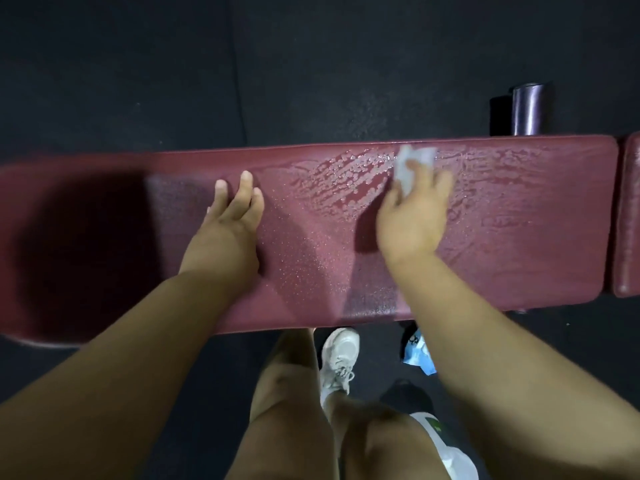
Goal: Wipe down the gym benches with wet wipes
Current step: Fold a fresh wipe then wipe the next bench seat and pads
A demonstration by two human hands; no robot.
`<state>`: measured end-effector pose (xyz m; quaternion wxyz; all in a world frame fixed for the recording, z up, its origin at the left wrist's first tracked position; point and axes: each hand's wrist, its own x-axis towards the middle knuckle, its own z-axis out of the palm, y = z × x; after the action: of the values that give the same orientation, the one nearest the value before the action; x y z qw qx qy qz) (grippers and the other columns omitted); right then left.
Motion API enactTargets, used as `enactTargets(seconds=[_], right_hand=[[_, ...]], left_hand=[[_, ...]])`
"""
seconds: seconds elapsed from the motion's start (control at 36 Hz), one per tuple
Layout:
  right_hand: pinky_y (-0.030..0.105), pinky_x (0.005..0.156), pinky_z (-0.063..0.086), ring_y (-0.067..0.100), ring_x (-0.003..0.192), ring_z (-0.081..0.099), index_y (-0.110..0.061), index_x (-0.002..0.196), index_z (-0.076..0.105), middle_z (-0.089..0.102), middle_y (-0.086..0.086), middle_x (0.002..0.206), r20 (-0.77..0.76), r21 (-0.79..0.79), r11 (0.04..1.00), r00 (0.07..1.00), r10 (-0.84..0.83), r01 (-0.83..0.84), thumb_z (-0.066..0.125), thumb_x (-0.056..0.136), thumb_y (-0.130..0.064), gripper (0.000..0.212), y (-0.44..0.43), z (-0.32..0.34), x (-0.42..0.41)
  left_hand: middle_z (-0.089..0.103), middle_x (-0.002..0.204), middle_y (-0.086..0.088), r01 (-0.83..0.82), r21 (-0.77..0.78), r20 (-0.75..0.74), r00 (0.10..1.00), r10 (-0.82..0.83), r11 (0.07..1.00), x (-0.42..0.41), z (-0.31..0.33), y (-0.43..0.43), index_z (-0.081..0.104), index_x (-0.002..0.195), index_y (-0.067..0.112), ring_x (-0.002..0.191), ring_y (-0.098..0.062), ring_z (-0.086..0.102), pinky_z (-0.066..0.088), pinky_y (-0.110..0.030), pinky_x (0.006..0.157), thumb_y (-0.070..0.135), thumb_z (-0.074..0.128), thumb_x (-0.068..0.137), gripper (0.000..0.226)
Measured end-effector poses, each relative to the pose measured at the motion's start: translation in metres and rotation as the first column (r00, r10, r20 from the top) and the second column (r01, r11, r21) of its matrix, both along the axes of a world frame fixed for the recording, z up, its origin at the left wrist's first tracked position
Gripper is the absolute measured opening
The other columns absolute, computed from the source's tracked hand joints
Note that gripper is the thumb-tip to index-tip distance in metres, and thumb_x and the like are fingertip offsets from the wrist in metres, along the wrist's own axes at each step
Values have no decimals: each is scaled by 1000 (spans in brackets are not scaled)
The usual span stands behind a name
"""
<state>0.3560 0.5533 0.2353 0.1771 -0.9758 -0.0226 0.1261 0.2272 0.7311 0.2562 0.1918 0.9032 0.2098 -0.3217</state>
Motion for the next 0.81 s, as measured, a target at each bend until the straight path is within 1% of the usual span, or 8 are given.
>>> enactTargets(seconds=[0.06, 0.19, 0.25, 0.33, 0.42, 0.56, 0.69, 0.81], right_hand=[[37, 68, 54, 31, 73, 56, -13, 124, 57, 46, 19, 117, -49, 96, 938, 940, 339, -333, 58, 86, -9, 38, 10, 0, -38], [27, 43, 48, 22, 63, 54, -15, 115, 62, 40, 9, 108, 10, 210, 391, 402, 916, -896, 63, 70, -9, 45, -26, -9, -65], [31, 59, 54, 20, 72, 52, -30, 119, 57, 44, 10, 116, -20, 134, 567, 570, 821, -813, 54, 81, -16, 40, -46, -8, -46], [26, 91, 44, 18, 85, 44, -20, 121, 61, 39, 14, 128, 7, 57, 964, 966, 258, -258, 50, 93, -15, 30, -75, 3, -14], [10, 83, 29, 15, 89, 45, -10, 129, 54, 33, 12, 133, 6, 12, 989, 989, -149, 149, 49, 96, -17, 34, -89, 6, -12], [37, 78, 48, 31, 77, 50, -9, 134, 48, 36, 19, 127, 1, 51, 965, 966, 258, -257, 52, 91, -17, 43, -65, -5, -84], [24, 51, 26, 18, 58, 35, -4, 125, 58, 50, 15, 86, 6, 123, 601, 606, 796, -790, 74, 71, -4, 57, -79, -2, -108], [29, 50, 33, 30, 56, 48, -4, 114, 65, 54, 12, 85, 78, 9, 815, 813, 577, -580, 66, 75, -1, 39, -116, -1, -81]], left_hand=[[-21, 154, 6, 1, 14, 6, 1000, -1, 1000, 0, -2, -3, -3, 150, 15, 143, -27, -17, 21, -37, 116, -5, 41, 91, 76], [-12, 157, 9, -65, 2, 19, 998, 65, 998, -5, -2, -5, 12, 150, 20, 145, -23, -11, 27, -42, 113, -4, 45, 91, 71], [-9, 157, 6, -56, 2, 18, 998, 56, 998, -11, 3, -12, 17, 149, 20, 145, -24, -9, 26, -44, 114, -2, 49, 89, 71], [-6, 157, 6, -118, -50, 8, 993, 118, 992, -26, 12, -29, 17, 149, 20, 145, -23, -8, 21, -41, 116, 3, 53, 86, 75], [4, 158, -2, -79, -60, 77, 994, 84, 995, -48, 12, -46, 22, 149, 18, 145, -25, 0, 13, -39, 118, 13, 61, 85, 75], [3, 158, -3, -55, -38, 82, 995, 58, 998, -80, 3, -70, 20, 149, 15, 145, -26, 0, 16, -37, 117, 1, 50, 88, 69], [-14, 157, 5, -27, 26, 0, 1000, 27, 999, -85, -2, -82, 5, 150, 18, 145, -28, -7, 34, -37, 110, -11, 42, 85, 80], [-20, 156, 6, -43, 42, -70, 997, 46, 998, -78, -1, -87, 2, 150, 21, 144, -30, -10, 27, -36, 111, -17, 42, 80, 89]])
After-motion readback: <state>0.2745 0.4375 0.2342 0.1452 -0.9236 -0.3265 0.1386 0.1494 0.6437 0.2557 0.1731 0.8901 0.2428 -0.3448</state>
